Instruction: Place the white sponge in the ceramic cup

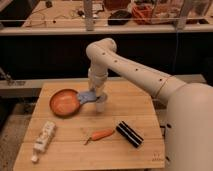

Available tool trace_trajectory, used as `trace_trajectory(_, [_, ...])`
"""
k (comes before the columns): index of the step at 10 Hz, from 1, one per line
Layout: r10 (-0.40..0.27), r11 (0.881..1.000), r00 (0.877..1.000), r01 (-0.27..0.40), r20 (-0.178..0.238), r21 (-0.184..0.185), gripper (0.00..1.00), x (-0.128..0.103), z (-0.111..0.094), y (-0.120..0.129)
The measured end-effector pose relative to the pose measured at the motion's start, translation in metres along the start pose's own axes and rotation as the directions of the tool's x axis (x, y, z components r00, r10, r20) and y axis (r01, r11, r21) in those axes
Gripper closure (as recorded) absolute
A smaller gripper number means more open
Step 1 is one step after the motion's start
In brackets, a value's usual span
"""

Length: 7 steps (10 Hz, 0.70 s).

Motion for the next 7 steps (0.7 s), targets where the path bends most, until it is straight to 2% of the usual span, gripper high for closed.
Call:
trace_trajectory(2, [0.023, 1.0, 1.0, -0.023, 0.003, 0.002, 0.98, 0.016, -0.002, 0.002])
trace_trajectory(7, [0.068, 0.998, 0.998, -0.068, 0.013, 0.009, 0.98, 0.032, -0.003, -0.001])
